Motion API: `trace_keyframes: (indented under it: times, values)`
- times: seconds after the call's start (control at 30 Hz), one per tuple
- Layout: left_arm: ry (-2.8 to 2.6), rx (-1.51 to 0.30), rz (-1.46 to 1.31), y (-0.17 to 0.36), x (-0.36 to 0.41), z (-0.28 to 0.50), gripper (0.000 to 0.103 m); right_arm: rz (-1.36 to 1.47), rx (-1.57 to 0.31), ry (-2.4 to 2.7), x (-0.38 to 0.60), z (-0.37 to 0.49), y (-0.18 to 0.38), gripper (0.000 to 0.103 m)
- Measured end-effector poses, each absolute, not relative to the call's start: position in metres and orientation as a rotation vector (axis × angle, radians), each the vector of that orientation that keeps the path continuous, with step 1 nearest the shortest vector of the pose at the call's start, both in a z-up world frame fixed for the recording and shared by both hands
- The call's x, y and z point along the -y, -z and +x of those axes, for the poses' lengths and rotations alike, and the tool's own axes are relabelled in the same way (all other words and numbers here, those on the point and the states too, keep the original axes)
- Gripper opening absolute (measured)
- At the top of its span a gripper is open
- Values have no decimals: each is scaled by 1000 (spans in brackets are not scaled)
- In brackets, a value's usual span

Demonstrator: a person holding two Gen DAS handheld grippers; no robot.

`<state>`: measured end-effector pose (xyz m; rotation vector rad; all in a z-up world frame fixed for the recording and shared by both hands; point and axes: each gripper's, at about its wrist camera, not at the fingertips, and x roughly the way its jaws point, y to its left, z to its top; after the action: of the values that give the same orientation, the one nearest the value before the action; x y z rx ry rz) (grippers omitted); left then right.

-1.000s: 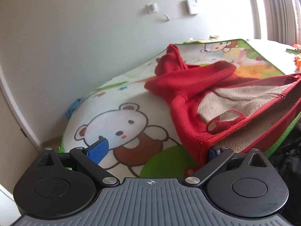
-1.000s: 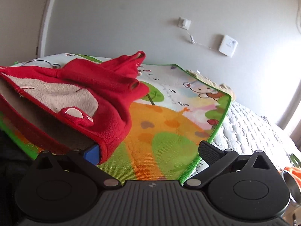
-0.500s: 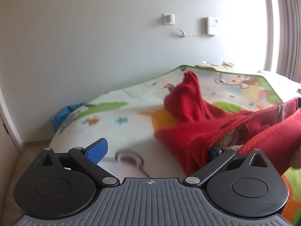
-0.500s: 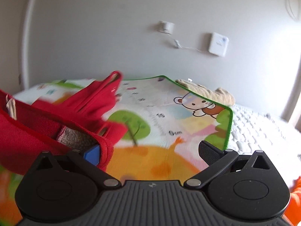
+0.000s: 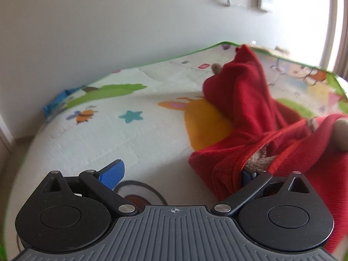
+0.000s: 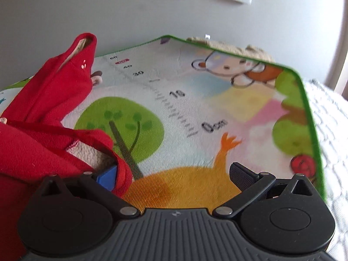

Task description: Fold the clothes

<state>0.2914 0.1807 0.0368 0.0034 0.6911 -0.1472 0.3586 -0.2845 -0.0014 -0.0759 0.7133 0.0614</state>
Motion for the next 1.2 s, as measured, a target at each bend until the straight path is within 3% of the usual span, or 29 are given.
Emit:
trace_keyframes:
  times: [0.37, 0.57, 0.87, 1.03, 1.2]
  values:
    - [372, -416, -247, -112, -199, 228, 102, -40, -736, -44, 287, 351, -6, 103]
    - [501, -546, -181, -89, -163, 225, 102, -17, -688, -41, 285, 337, -37, 103]
    - [239, -679, -49, -49, -138, 265, 102, 57, -522, -263, 272, 286, -107, 103]
    - [98, -684, -37, -44, -153, 283, 103, 66, -559, -392, 244, 281, -99, 103]
    - [64, -690, -10, -38, -160, 284, 103, 90, -703, -415, 222, 298, -50, 103]
